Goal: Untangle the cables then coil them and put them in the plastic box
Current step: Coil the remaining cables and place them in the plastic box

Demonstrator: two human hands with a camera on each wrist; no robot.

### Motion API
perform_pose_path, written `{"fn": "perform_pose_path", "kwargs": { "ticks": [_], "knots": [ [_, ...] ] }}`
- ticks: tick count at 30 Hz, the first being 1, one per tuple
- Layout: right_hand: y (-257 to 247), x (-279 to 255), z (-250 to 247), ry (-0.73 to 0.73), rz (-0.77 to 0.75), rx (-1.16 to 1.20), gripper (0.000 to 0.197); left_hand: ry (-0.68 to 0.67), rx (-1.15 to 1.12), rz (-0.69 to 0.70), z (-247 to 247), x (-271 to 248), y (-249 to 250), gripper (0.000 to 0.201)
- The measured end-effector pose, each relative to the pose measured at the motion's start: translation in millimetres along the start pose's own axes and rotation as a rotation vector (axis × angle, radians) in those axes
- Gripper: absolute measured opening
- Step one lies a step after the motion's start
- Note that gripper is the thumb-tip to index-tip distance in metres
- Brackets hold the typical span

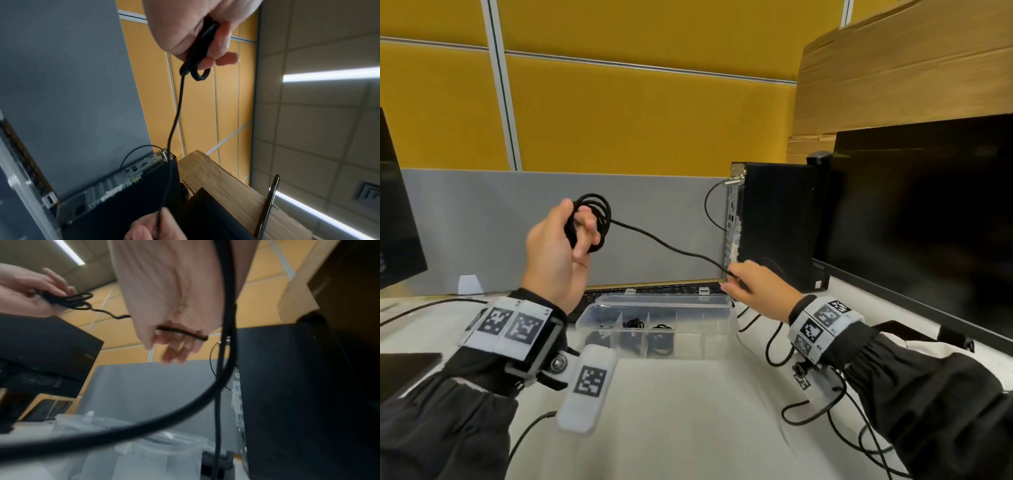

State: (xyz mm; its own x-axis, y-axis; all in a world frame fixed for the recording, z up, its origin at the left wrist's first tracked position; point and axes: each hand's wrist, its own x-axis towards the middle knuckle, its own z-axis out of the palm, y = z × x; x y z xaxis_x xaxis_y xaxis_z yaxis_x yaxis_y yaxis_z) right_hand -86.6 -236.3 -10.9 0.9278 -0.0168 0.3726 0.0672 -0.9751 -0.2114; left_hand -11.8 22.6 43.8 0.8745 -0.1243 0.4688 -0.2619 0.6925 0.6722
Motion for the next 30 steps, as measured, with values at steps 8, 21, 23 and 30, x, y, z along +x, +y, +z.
{"fn": "perform_pose_path", "kwargs": {
  "ticks": [8,21,23,30],
  "knots": [
    [1,-5,-20,0.749,-0.334,-0.399,0.041,0.064,0.258,0.075,-15,14,17,0.032],
    [-17,-27,21,-0.289,0.211,0.347,0.032,0.143,0.223,0.056,-26,19,13,0.029],
    [-33,-21,33,-0.246,0.152,0.427,0.04,0.133,0.241,0.05,-25,15,11,0.029],
    [-72,-4,70,-0.347,-0.156,-0.178,0.07,0.094,0.186,0.066,-20,7,23,0.03]
  ]
}}
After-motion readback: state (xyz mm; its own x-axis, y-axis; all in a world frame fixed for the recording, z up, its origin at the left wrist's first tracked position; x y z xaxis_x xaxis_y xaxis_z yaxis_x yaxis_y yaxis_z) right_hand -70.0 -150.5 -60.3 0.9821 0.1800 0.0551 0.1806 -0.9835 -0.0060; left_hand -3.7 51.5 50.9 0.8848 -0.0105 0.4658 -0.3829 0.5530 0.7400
